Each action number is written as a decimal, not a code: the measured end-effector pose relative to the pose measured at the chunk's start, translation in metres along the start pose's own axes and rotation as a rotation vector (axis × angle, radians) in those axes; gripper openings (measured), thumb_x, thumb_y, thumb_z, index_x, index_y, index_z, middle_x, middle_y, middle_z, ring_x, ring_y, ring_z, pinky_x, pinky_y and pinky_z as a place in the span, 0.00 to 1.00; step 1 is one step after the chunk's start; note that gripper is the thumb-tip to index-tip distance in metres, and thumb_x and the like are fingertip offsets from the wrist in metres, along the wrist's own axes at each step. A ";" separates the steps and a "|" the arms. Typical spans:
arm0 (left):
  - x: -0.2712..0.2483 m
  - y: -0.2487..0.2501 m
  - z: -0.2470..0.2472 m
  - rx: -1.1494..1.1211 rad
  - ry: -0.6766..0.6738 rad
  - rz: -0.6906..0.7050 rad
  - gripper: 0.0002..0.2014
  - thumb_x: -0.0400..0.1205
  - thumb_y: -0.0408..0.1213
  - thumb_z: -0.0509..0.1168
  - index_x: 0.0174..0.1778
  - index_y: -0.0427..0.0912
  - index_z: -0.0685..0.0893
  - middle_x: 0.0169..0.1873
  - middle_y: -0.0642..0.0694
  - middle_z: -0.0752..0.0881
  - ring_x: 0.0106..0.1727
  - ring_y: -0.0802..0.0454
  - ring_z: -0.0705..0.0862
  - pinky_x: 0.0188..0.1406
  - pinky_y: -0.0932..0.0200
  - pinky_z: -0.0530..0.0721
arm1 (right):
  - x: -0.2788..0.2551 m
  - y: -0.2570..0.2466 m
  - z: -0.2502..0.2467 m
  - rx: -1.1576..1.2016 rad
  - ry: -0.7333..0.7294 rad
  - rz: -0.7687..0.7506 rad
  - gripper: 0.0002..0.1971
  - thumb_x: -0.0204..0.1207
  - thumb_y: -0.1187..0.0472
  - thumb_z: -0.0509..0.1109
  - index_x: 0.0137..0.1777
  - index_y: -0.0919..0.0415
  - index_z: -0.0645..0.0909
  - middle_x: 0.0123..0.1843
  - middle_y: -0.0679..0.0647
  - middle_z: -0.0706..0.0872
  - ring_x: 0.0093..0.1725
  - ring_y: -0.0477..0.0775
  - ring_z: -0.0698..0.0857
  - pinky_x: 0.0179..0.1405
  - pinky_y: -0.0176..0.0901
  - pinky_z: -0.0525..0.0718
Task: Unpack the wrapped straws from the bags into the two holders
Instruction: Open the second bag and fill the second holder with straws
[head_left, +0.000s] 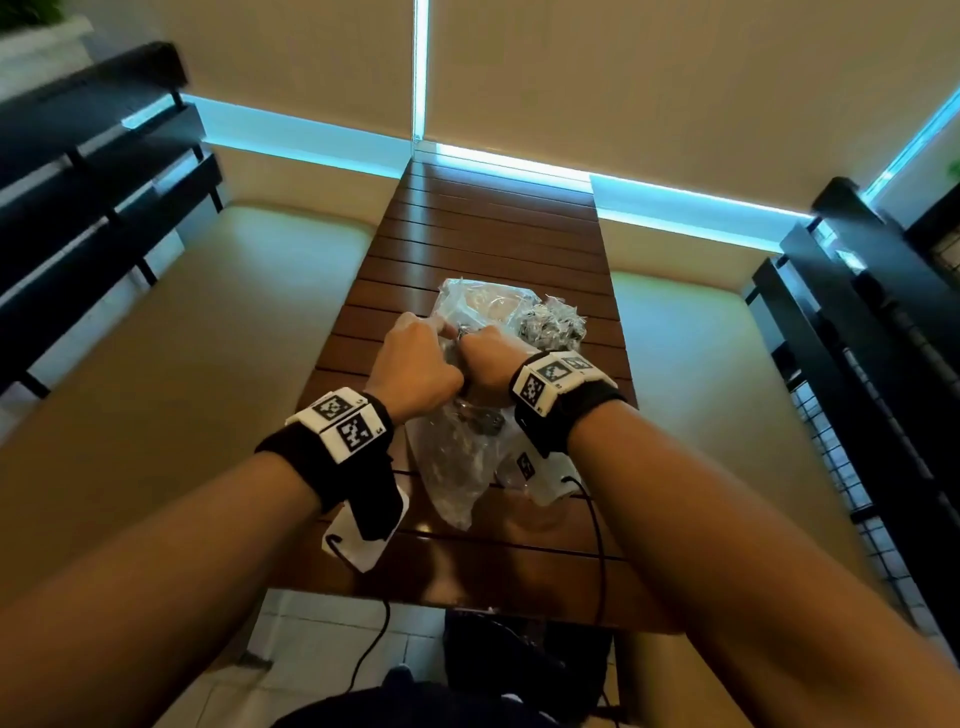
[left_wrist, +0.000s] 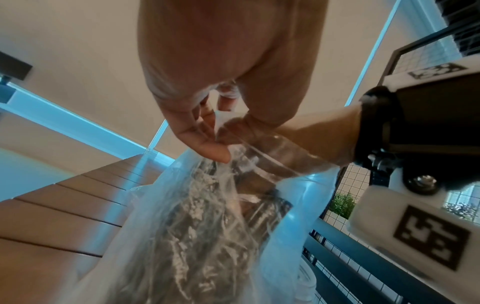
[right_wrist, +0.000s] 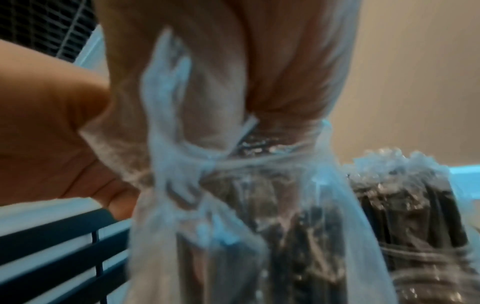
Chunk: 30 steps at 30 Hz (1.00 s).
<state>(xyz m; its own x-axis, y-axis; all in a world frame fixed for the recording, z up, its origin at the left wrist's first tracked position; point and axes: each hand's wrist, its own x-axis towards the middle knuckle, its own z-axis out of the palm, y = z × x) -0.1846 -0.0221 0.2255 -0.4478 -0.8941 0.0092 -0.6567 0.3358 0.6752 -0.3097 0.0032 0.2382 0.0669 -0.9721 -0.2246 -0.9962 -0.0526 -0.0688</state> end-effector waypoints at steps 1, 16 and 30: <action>0.000 -0.001 0.001 0.022 -0.018 0.008 0.26 0.70 0.33 0.74 0.67 0.46 0.83 0.61 0.40 0.79 0.58 0.42 0.83 0.55 0.58 0.81 | -0.001 0.002 0.001 0.028 0.015 -0.001 0.06 0.76 0.58 0.70 0.41 0.60 0.80 0.35 0.55 0.80 0.37 0.57 0.81 0.37 0.43 0.77; 0.004 -0.016 -0.006 0.082 0.044 0.079 0.15 0.77 0.52 0.75 0.38 0.41 0.92 0.27 0.53 0.81 0.34 0.55 0.80 0.29 0.66 0.71 | -0.004 0.017 0.031 0.951 0.327 0.036 0.08 0.76 0.61 0.76 0.53 0.56 0.82 0.45 0.50 0.89 0.46 0.49 0.88 0.56 0.49 0.87; 0.003 -0.032 -0.007 -0.174 -0.044 -0.008 0.21 0.72 0.36 0.80 0.47 0.46 0.72 0.44 0.47 0.87 0.44 0.46 0.87 0.44 0.43 0.88 | -0.002 0.012 0.045 0.874 0.190 0.067 0.14 0.76 0.45 0.74 0.52 0.54 0.84 0.44 0.51 0.91 0.45 0.53 0.90 0.53 0.59 0.89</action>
<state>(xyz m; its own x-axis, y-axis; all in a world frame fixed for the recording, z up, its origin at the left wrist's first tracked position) -0.1607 -0.0379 0.2091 -0.4714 -0.8815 -0.0260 -0.5469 0.2690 0.7928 -0.3195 0.0143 0.1940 -0.0775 -0.9924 -0.0952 -0.5948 0.1227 -0.7945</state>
